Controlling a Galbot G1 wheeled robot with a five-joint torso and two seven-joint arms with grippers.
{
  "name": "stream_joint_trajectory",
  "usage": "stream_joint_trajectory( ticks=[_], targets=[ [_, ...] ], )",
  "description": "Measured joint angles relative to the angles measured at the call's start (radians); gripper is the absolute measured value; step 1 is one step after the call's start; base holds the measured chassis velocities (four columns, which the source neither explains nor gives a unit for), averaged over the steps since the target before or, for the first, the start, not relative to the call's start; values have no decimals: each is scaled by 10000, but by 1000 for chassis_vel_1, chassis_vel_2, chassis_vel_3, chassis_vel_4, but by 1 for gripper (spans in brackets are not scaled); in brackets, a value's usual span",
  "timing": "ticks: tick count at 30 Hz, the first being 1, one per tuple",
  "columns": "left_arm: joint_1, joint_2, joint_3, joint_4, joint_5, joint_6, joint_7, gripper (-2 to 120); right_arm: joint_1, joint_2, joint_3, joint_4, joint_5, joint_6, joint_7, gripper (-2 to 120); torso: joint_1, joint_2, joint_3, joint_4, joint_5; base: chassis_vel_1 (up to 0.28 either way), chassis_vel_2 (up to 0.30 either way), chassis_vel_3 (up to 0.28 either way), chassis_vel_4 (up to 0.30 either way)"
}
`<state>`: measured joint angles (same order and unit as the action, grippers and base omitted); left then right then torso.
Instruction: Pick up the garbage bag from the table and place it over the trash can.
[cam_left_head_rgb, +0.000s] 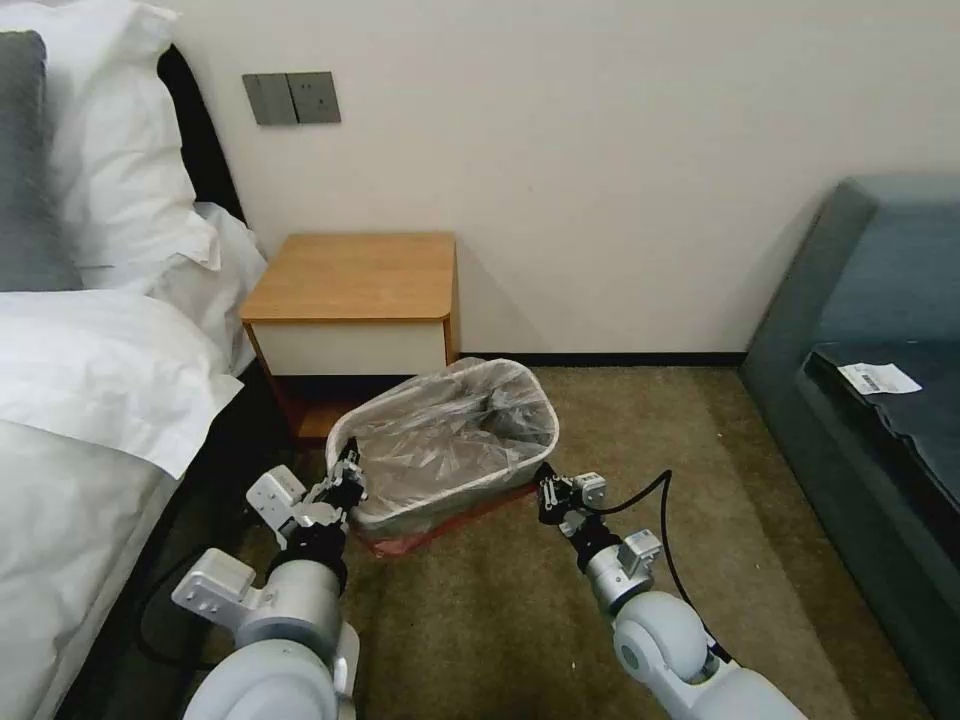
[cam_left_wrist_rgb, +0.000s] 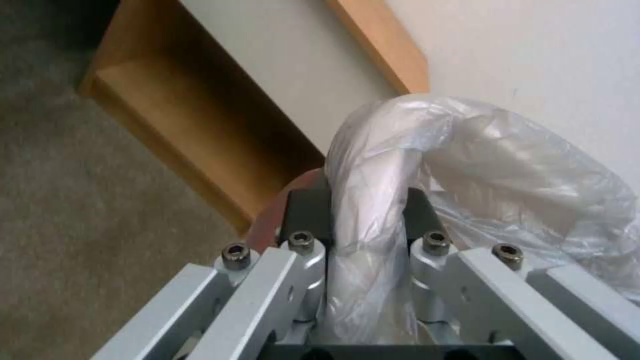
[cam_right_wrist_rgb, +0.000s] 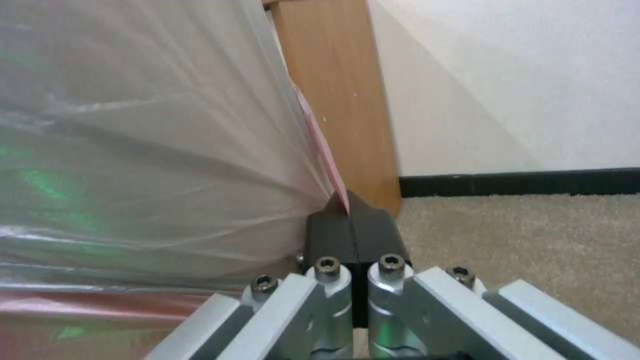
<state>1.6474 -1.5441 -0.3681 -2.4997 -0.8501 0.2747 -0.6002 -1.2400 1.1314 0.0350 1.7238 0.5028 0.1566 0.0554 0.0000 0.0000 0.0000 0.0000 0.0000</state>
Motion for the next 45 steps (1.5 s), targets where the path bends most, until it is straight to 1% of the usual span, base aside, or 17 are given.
stream_joint_trajectory(
  ticks=[8, 14, 18, 25, 26, 27, 28, 30, 31, 32, 34, 35, 37, 38, 41, 42, 45],
  targets=[
    [-7, -8, -13, -1, -75, 47, -33, 11, -66, 22, 79, -38, -115, 57, -5, 0, 0, 0, 0, 0, 0, 0, 0, 0, 0],
    [-156, -14, -62, 0, -738, 235, -238, 11, -22, 33, 180, -273, -207, 132, 1, 0, 0, 0, 0, 1, 0, 0, 0, 0, 0],
    [-169, 25, -64, -1, -803, 279, -267, 11, -30, 61, 206, -354, -266, 180, 8, 0, -1, 0, 0, 0, 0, 0, 0, 0, 0],
    [-191, 71, 7, -17, -298, 280, -192, 11, -39, 111, 235, -267, -543, 202, 87, 0, 0, 0, 0, 0, 0, 0, 0, 0, 0],
    [-215, 161, 51, -13, 448, 280, 31, 11, -84, 114, 279, -103, -816, 224, 122, 0, 0, 0, 0, 1, 1, 0, 0, 0, 0],
    [-258, 242, 54, 177, 1079, 275, 166, 11, -147, 97, 311, 56, -1011, 248, 218, 5, 0, 0, 0, 1, 0, 0, 0, 0, 0],
    [-258, 242, 54, 177, 1079, 275, 166, 11, -147, 97, 311, 56, -1011, 248, 218, 5, 0, 0, 0, 1, 0, 0, 0, 0, 0],
    [-345, 340, 38, 480, 1719, 227, 296, 11, -244, 74, 378, 347, -1167, 284, 272, 15, 0, 0, 0, 0, 0, 0, 0, 0, 0],
    [-345, 340, 38, 480, 1719, 227, 296, 11, -244, 74, 378, 347, -1167, 284, 272, 15, 0, 0, 0, 0, 0, 0, 0, 0, 0],
    [-410, 397, 35, 698, 2138, 205, 381, 11, -311, 56, 434, 555, -1261, 302, 284, 20, 0, 0, 0, 0, -1, 0, 0, 0, 0],
    [-526, 482, 44, 1005, 2563, 183, 495, 11, -391, 10, 526, 880, -1442, 358, 286, 30, 0, 0, 0, 0, -1, 0, 0, 0, 0],
    [-526, 482, 44, 1005, 2563, 183, 495, 11, -391, 10, 526, 880, -1442, 358, 286, 30, 0, 0, 0, 0, -1, 0, 0, 0, 0],
    [-641, 543, 39, 1306, 2968, 65, 595, 11, -493, -51, 600, 1234, -1588, 395, 286, 41, 0, 0, 1, 1, 0, 0, 0, 0, 0],
    [-641, 543, 39, 1306, 2968, 65, 595, 11, -493, -51, 600, 1234, -1588, 395, 286, 41, 0, 0, 1, 1, 0, 0, 0, 0, 0],
    [-712, 590, 53, 1695, 3602, -172, 752, 11, -601, -75, 715, 1636, -1686, 438, 283, 53, 0, 0, 0, 0, 0, 0, 0, 0, 0],
    [-712, 590, 53, 1695, 3602, -172, 752, 11, -601, -75, 715, 1636, -1686, 438, 283, 53, 0, 0, 0, 0, 0, 0, 0, 0, 0],
    [-754, 616, 103, 2292, 4722, -628, 965, 11, -643, -29, 858, 2023, -2006, 581, 299, 70, 0, 0, 0, 0, 0, 0, 0, 0, 0]
  ],
)
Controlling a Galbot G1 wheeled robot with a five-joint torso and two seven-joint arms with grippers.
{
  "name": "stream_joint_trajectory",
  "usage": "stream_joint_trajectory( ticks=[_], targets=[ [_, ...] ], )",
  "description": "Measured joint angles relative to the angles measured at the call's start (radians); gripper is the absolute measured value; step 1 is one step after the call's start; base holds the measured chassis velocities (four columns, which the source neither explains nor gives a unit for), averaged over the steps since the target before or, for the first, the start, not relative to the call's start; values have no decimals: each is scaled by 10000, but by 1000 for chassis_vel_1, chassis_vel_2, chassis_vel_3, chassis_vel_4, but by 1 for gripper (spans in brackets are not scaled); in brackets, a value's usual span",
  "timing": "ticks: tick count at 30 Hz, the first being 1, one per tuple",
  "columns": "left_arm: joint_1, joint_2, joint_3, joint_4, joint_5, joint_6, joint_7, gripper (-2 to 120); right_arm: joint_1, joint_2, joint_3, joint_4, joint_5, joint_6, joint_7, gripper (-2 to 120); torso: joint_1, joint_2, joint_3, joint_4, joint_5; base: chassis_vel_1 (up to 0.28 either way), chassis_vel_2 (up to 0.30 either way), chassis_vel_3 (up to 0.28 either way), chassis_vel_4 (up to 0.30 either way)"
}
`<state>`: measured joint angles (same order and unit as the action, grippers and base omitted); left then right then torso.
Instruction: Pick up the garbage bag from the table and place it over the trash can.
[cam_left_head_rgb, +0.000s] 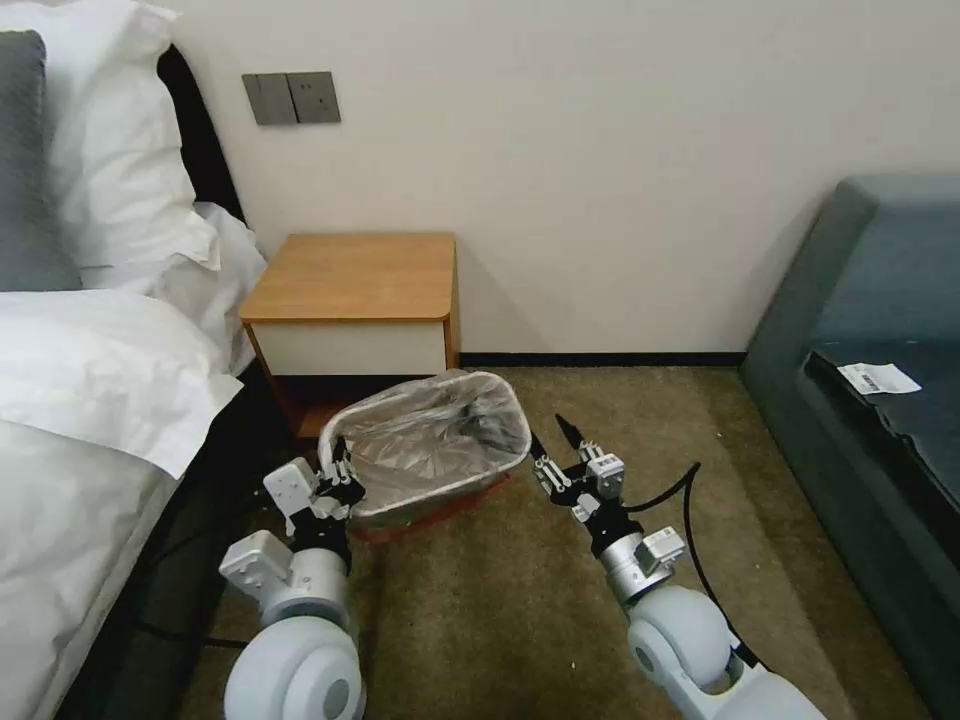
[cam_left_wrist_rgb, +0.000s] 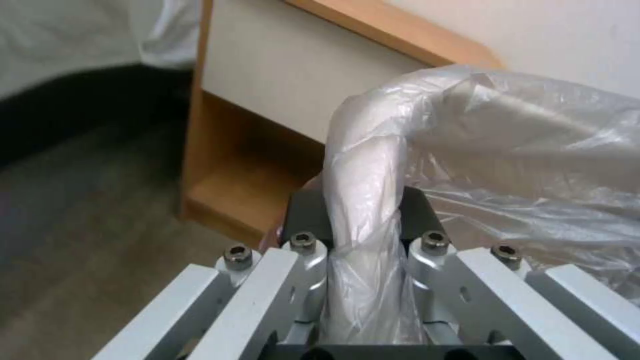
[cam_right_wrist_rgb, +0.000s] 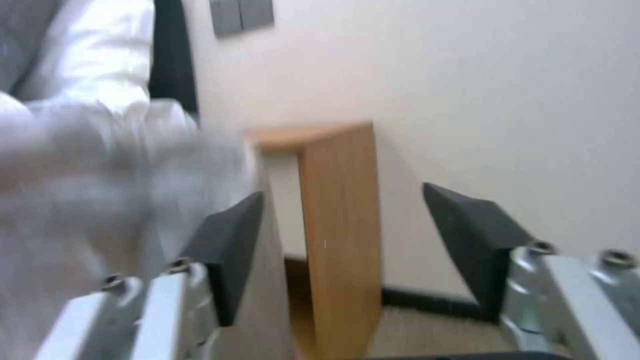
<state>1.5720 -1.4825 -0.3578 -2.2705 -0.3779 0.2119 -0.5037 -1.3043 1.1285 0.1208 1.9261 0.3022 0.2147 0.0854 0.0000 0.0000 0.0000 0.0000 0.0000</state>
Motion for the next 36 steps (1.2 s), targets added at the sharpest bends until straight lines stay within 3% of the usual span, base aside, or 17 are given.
stream_joint_trajectory(
  ticks=[4, 6, 7, 9, 10, 12, 14, 16, 20, 24, 36],
  targets=[
    [-35, 49, 151, 474, 1184, -439, 84, 11, 114, 38, 55, 205, -514, 285, 16, 71, 0, 0, 0, -1, -1, 0, 0, 0, 0],
    [-93, 253, 320, 1169, 2996, -1145, 297, 11, 401, -77, -29, 434, -1601, 593, -87, 63, 0, 0, 0, 0, 1, 0, 0, 0, 0],
    [-93, 253, 320, 1169, 2996, -1145, 297, 11, 401, -77, -29, 434, -1601, 593, -87, 63, 0, 0, 0, 0, 1, 0, 0, 0, 0],
    [-208, 419, 394, 1608, 3915, -1509, 482, 11, 636, -503, -233, 608, -2959, 764, -578, 52, 0, 0, 0, 0, 0, 0, 0, 0, 0],
    [-208, 419, 394, 1608, 3915, -1509, 482, 11, 636, -503, -233, 608, -2959, 764, -578, 52, 0, 0, 0, 0, 0, 0, 0, 0, 0],
    [-352, 528, 446, 1852, 4106, -1582, 606, 11, 906, -1381, -579, 682, -3959, 773, -1566, 40, 0, 0, 0, 0, 3, 0, 0, 0, 0],
    [-387, 525, 462, 1929, 4153, -1594, 639, 11, 1050, -1811, -703, 682, -4112, 701, -2111, 35, 0, 0, 0, 0, -1, 0, 0, 0, 0],
    [-409, 446, 488, 2017, 4222, -1602, 667, 11, 1316, -2430, -882, 726, -4086, 235, -2981, 25, 0, 0, 0, -1, 3, 0, 0, 0, 0],
    [-396, 253, 593, 2102, 4453, -1637, 705, 11, 1963, -2910, -1301, 653, -3691, -335, -3677, 11, 0, 0, 0, 0, 1, 0, 0, 0, 0],
    [-287, 165, 765, 2236, 4784, -1845, 756, 11, 2580, -2960, -1709, 348, -3508, -672, -4078, 0, 0, 0, 1, 0, 2, 0, 0, 0, 0],
    [-203, -4, 892, 2415, 5388, -2173, 817, 11, 4512, -2686, -3506, -1091, -3124, -1422, -4419, 0, 0, 0, 1, -1, 2, 0, 0, 0, 0]
  ],
)
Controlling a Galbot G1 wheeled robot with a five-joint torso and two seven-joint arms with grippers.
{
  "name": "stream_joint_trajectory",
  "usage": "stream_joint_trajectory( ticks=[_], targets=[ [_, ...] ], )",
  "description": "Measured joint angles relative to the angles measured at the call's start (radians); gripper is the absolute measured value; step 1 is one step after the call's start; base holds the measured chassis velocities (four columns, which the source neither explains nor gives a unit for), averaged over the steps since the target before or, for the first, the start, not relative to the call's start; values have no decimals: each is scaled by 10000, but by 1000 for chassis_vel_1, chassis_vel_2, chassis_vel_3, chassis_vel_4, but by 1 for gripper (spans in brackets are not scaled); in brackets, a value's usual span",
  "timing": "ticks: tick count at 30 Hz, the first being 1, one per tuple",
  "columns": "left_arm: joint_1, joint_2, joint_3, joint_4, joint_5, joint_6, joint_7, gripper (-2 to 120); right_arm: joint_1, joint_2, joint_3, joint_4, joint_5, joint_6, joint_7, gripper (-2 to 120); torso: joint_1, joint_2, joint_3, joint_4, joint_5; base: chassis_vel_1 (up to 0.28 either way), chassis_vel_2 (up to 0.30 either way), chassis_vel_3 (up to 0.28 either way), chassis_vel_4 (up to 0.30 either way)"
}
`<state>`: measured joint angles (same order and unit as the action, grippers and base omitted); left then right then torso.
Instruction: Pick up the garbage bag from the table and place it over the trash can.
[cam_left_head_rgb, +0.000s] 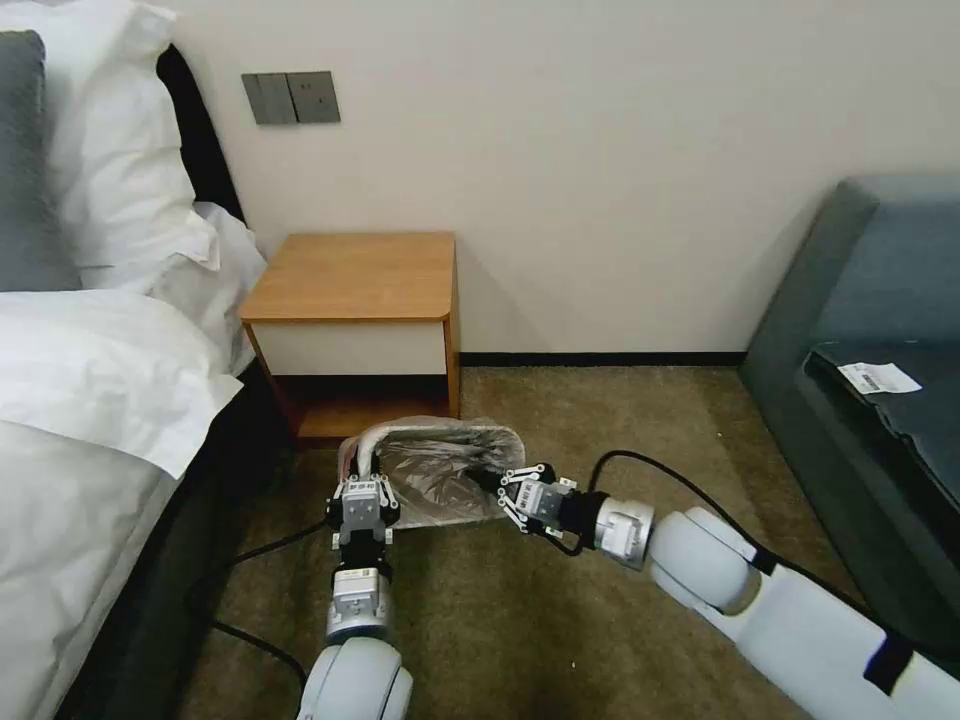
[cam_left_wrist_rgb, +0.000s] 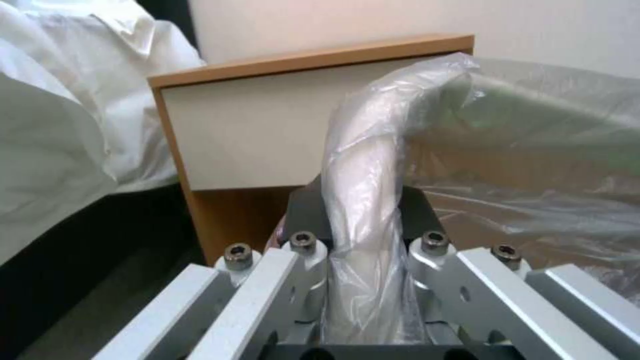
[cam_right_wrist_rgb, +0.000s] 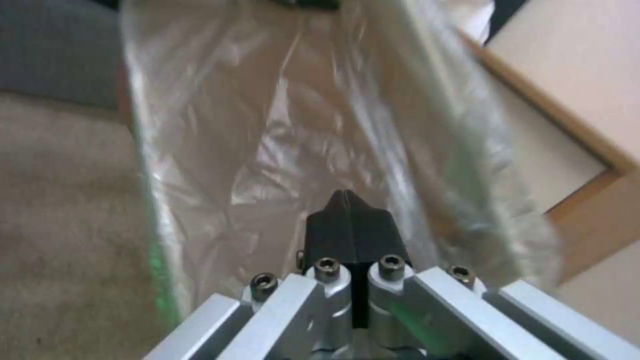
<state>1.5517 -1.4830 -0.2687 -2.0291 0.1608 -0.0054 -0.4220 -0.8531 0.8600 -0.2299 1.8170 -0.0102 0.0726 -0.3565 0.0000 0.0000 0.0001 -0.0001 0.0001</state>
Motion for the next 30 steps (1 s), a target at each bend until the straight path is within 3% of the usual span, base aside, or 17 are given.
stream_joint_trajectory(
  ticks=[11, 19, 30],
  targets=[
    [-35, -84, 89, 101, 554, -217, -35, 11, 1627, 593, -1323, -1040, -12, -702, -67, 0, -1, 0, 0, 2, -2, 0, 0, 0, 0],
    [-10, -106, 366, 150, 1022, -416, -44, 11, 2884, 1341, -2752, -2440, 30, -1006, -27, 0, 0, -1, 1, 1, -2, 0, 0, 0, 0],
    [139, -107, 376, 94, 1238, -613, -60, 11, 3536, 2202, -3504, -3754, 29, -1028, 50, 0, 0, 0, -1, 1, 0, 0, 0, 0, 0]
  ],
)
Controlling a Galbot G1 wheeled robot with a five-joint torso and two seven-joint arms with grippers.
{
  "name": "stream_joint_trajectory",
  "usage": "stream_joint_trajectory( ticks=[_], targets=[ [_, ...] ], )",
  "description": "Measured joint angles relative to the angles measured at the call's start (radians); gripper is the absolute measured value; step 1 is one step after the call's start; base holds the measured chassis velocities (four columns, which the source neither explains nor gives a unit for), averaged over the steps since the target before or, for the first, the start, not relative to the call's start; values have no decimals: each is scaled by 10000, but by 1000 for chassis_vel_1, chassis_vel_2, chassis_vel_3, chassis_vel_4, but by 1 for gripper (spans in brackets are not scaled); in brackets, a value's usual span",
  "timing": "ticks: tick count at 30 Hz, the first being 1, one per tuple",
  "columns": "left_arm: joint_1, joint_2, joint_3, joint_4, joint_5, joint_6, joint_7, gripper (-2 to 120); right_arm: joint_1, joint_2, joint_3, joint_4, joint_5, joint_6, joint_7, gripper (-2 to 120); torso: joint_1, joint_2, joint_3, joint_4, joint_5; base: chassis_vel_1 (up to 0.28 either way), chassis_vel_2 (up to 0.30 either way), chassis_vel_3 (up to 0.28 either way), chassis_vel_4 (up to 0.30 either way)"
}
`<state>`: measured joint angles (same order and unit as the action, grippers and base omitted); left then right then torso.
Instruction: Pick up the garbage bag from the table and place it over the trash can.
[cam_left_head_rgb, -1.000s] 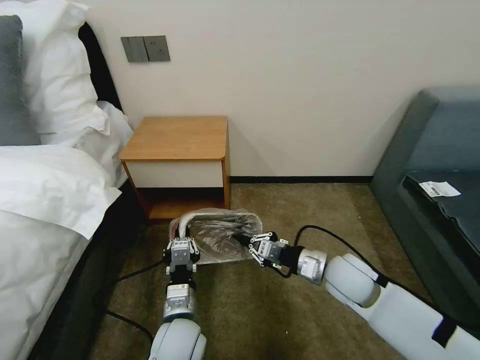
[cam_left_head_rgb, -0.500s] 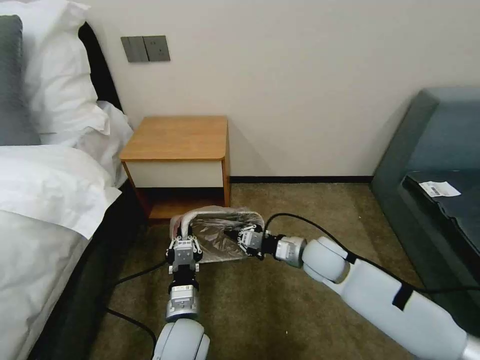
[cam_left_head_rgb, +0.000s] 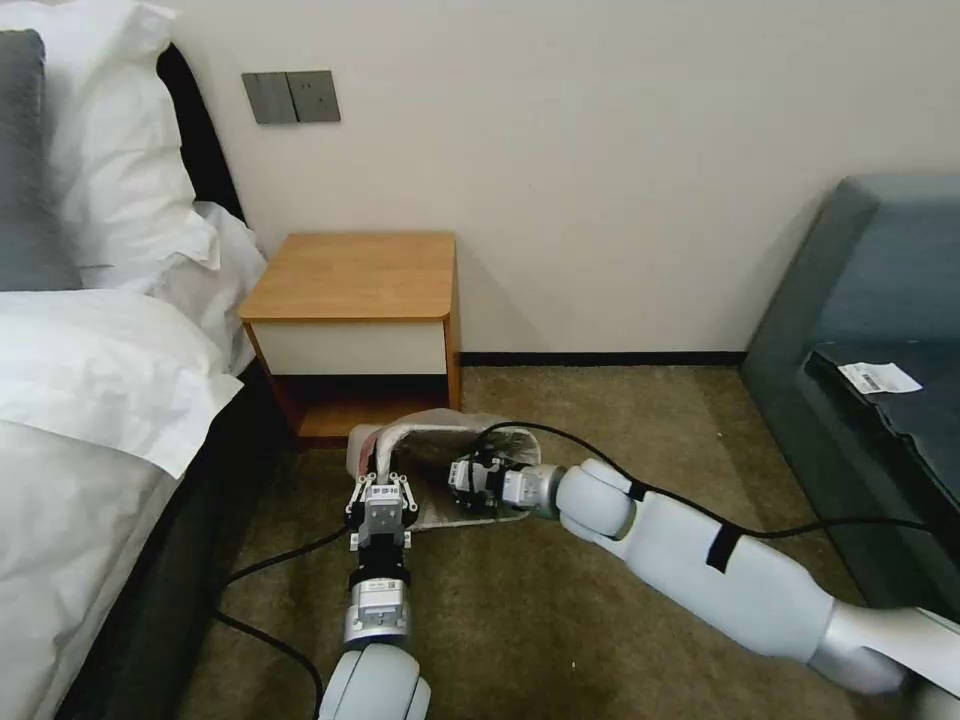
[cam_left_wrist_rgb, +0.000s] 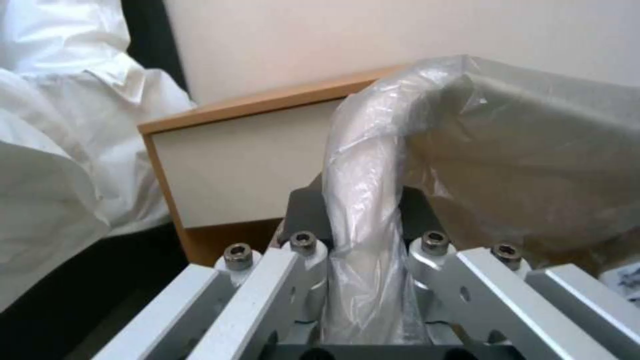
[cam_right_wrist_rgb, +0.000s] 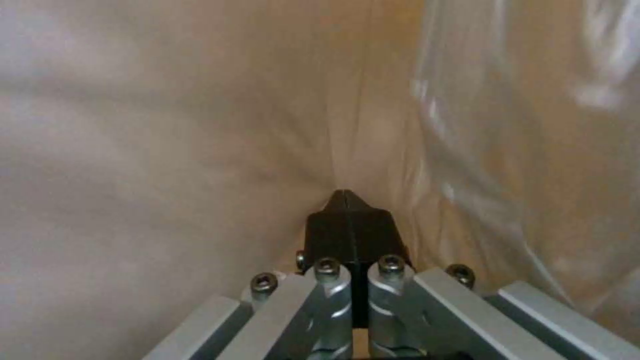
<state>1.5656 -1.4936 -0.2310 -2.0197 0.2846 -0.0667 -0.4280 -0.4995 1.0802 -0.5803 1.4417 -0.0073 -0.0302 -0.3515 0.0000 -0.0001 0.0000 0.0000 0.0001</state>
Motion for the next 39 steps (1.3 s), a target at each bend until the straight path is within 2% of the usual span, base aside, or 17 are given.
stream_joint_trajectory(
  ticks=[10, 23, 25, 27, 32, 39],
  targets=[
    [432, 45, 381, -481, 152, -35, -3, 11, 181, 378, -139, -971, -31, 157, 214, 0, 0, 0, 0, -5, 18, 0, 0, 0, 0],
    [645, 36, 494, -572, 358, -129, 4, 11, 226, 534, -111, -1315, -60, 332, 360, 0, 1, 0, 0, 0, 19, 0, 0, 0, 0],
    [578, 12, 426, -568, 338, -133, -2, 11, 171, 505, -23, -1172, -26, 308, 419, 0, 0, 0, 0, 11, 5, 0, 0, 0, 0],
    [527, -12, 385, -546, 328, -135, -8, 11, 117, 468, 34, -1051, 1, 298, 461, 0, 0, 0, 0, 10, -6, 0, 0, 0, 0],
    [313, -44, 108, -124, 180, -138, -27, 11, -194, 211, 332, -257, 199, 217, 531, 0, 0, 0, 0, -2, -4, 0, 0, 0, 0],
    [103, -15, -149, 265, 36, -77, -38, 11, -552, -255, 691, 730, 439, 145, 617, 0, 0, 0, 0, 1, -16, 0, 0, 0, 0]
  ],
)
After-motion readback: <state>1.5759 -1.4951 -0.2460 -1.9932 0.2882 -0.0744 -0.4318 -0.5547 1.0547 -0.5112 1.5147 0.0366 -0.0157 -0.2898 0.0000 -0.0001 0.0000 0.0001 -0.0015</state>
